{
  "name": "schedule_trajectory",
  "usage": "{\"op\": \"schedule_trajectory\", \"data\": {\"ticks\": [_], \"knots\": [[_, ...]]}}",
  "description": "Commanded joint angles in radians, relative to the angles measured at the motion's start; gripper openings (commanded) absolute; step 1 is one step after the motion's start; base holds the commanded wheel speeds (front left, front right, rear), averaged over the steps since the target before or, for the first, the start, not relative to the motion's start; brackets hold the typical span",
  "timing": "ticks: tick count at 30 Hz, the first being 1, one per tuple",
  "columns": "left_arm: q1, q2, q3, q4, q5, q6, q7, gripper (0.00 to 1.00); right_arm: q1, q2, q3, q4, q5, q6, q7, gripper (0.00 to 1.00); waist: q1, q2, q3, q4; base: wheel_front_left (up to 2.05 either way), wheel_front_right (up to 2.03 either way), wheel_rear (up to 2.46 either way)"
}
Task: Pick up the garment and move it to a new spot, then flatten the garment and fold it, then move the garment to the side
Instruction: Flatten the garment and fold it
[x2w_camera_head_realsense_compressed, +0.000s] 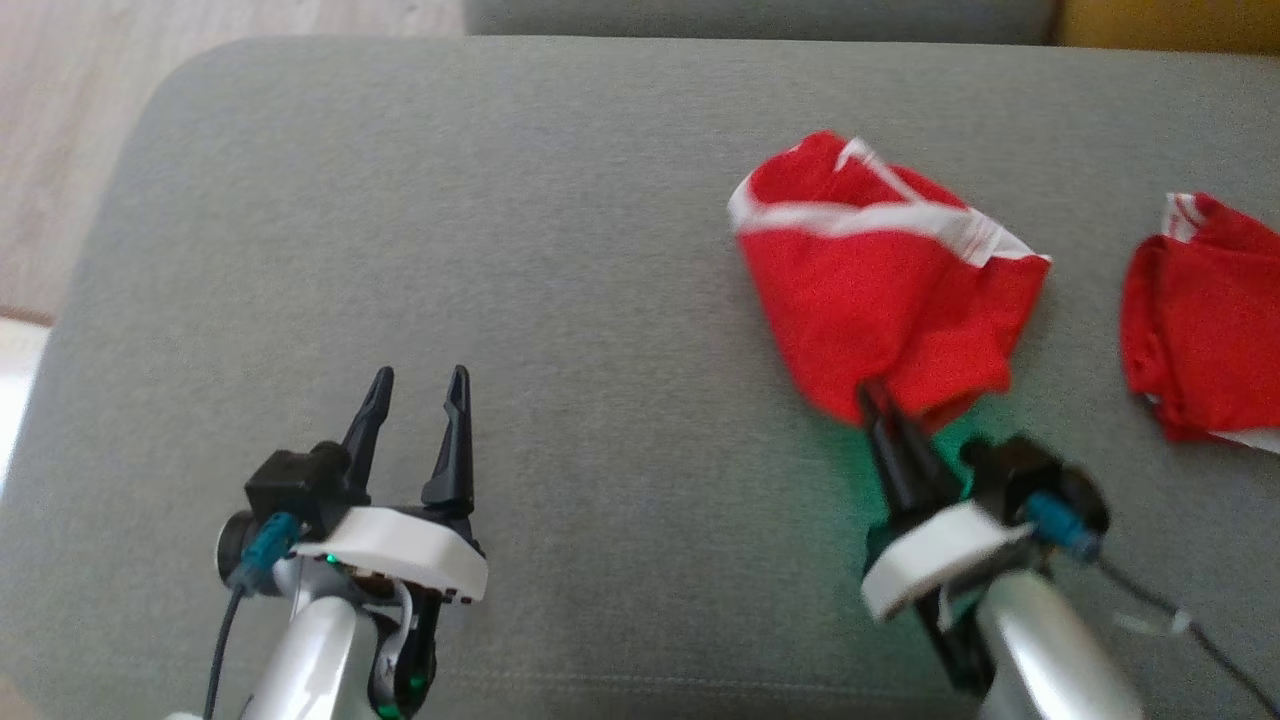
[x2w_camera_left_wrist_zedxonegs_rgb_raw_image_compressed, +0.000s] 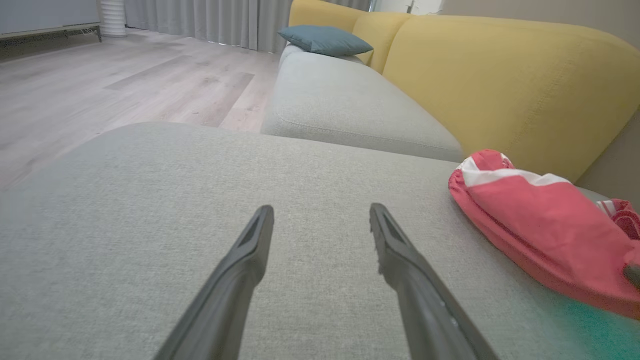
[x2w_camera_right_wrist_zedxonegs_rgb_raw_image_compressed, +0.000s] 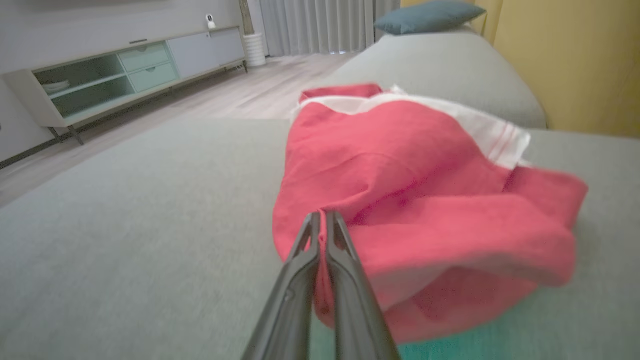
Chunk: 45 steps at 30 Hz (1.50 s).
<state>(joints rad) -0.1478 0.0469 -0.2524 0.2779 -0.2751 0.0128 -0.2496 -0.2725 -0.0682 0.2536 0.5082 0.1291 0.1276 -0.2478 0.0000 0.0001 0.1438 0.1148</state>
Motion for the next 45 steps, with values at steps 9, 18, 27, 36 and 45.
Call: {"op": "schedule_trajectory", "data": {"ticks": [9, 18, 27, 36, 45], "knots": [[-0.032, 0.003, 0.051, -0.021, 0.027, -0.016, -0.012, 1.00, 0.098, 0.018, 0.059, -0.078, 0.023, 0.003, 0.019, 1.00, 0.0000, -0.0001, -0.026, -0.111, 0.00, 0.00, 0.00], [-0.037, 0.003, 0.047, -0.015, 0.026, -0.017, -0.012, 1.00, 0.098, 0.018, -0.084, -0.214, 0.036, 0.003, 0.005, 1.00, 0.0000, -0.0001, -0.044, -0.121, 0.00, 0.00, 0.00], [-0.032, 0.003, 0.030, -0.035, 0.011, -0.009, -0.012, 1.00, 0.099, 0.018, -0.146, -0.250, 0.042, 0.003, 0.009, 1.00, 0.0000, -0.0001, -0.043, -0.098, 0.00, 0.00, 0.00], [-0.052, 0.003, 0.003, -0.030, 0.007, -0.011, -0.012, 1.00, -0.043, 0.018, -0.190, -0.142, 0.047, 0.003, 0.084, 1.00, 0.0000, -0.0001, 0.004, -0.042, 0.00, 0.00, 0.00], [-0.074, 0.003, -0.020, -0.018, 0.000, -0.009, -0.012, 1.00, -0.197, 0.017, -0.276, 0.069, 0.074, 0.003, 0.145, 1.00, 0.0000, -0.0001, 0.051, 0.029, 0.00, 0.00, 0.00]]}}
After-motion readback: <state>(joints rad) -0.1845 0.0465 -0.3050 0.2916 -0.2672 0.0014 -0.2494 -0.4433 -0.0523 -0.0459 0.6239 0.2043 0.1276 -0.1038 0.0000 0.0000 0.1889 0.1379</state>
